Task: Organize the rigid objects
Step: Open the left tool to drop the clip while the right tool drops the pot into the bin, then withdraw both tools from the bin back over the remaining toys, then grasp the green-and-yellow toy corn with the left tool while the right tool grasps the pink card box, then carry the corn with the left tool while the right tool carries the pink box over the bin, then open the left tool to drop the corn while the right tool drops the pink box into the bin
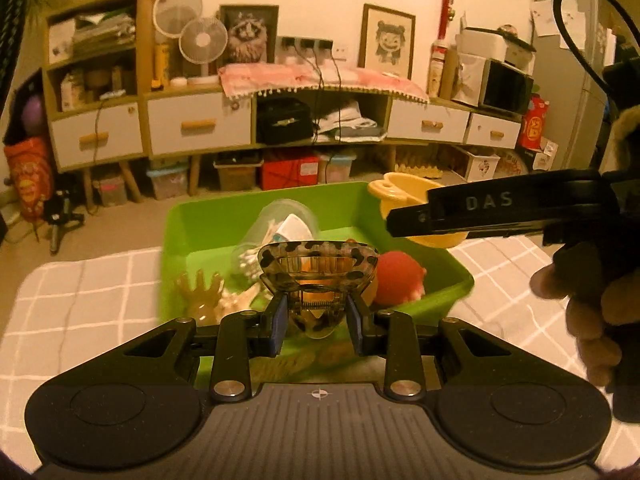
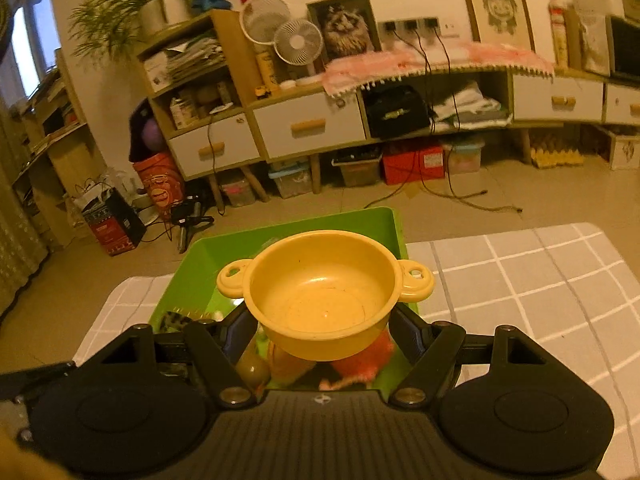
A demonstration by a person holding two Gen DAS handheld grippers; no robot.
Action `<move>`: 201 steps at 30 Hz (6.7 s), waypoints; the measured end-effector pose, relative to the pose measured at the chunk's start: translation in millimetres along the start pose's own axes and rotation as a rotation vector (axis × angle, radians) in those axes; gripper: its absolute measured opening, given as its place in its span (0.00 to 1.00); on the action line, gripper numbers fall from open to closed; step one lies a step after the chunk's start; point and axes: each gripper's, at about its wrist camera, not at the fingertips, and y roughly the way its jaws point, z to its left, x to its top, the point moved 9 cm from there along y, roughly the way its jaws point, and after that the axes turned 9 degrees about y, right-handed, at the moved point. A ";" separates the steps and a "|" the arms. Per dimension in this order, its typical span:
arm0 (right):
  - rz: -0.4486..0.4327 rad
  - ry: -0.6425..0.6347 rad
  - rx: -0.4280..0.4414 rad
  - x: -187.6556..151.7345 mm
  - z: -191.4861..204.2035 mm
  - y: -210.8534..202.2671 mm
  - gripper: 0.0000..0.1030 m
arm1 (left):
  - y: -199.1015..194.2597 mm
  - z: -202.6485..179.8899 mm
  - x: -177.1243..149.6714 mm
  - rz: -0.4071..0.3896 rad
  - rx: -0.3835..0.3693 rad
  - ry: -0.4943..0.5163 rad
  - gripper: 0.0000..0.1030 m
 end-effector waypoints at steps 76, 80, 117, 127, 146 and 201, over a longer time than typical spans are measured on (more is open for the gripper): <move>0.061 -0.181 0.020 -98.7 30.3 -49.6 0.68 | -51.2 70.7 -84.5 0.081 0.122 -0.131 0.98; 0.069 -0.231 0.020 -118.9 33.1 -41.2 0.68 | -51.5 83.0 -96.0 0.097 0.134 -0.196 0.98; 0.074 -0.240 -0.091 -147.6 -6.1 -23.6 0.15 | -13.2 33.9 -102.1 0.089 0.112 -0.184 0.98; 0.072 -0.245 -0.092 -146.1 -16.2 -29.2 0.15 | -1.8 27.8 -100.4 0.098 0.214 -0.234 0.96; 0.058 -0.222 -0.071 -136.5 -13.0 -36.3 0.15 | -17.2 32.4 -97.4 0.093 0.293 -0.238 0.83; 0.030 -0.058 0.010 -25.5 13.9 13.8 0.15 | 25.2 45.1 -5.7 0.052 0.147 -0.050 0.84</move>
